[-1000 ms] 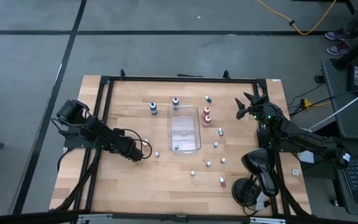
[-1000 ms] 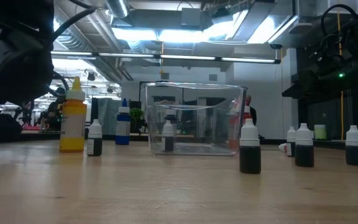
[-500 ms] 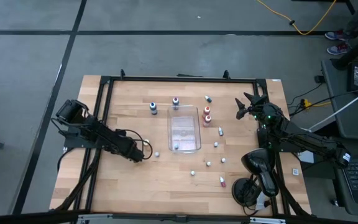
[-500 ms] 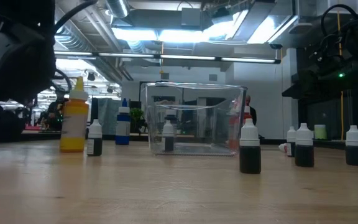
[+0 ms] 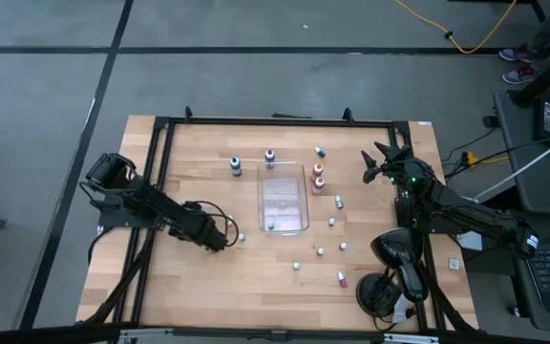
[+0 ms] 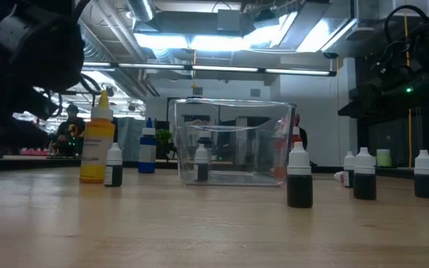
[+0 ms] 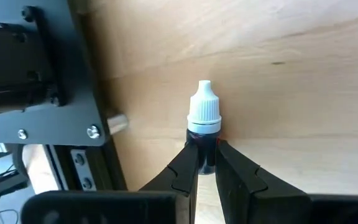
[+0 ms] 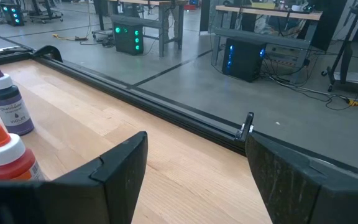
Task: Pick & Place food coloring
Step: Put the small pink food coloring bottle into the bottom of the bin
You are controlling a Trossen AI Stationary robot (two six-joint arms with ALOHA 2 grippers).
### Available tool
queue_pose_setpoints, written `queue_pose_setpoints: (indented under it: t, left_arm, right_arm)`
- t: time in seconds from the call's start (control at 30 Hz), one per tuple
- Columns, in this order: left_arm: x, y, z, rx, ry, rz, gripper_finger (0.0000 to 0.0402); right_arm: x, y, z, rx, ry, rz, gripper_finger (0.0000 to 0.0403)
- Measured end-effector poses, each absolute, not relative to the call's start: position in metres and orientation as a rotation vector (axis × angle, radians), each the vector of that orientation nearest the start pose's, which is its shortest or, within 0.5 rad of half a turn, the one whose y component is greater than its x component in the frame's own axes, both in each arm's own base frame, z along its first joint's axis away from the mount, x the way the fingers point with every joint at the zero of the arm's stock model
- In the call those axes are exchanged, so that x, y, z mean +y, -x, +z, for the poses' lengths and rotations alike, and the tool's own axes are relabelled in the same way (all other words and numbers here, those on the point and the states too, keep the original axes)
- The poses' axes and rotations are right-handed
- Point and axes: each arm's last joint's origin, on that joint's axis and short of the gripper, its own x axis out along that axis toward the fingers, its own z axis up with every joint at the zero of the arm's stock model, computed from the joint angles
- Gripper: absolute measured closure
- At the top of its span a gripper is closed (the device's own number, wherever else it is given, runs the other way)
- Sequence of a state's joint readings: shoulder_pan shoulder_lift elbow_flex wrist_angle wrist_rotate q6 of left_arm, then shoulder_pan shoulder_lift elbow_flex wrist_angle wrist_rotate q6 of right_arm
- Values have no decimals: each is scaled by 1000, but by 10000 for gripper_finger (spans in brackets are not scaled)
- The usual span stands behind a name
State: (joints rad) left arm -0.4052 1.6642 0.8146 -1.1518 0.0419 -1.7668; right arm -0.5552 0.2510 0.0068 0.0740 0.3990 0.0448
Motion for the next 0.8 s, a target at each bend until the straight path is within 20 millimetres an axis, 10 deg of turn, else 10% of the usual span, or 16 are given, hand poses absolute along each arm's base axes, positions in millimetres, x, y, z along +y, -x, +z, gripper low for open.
queue_pose_setpoints:
  t: [0.8]
  left_arm:
    - [-97, -180, 210, 1259, 731, 1223, 366]
  right_arm:
    - [-67, -87, 152, 155, -55, -956, 130]
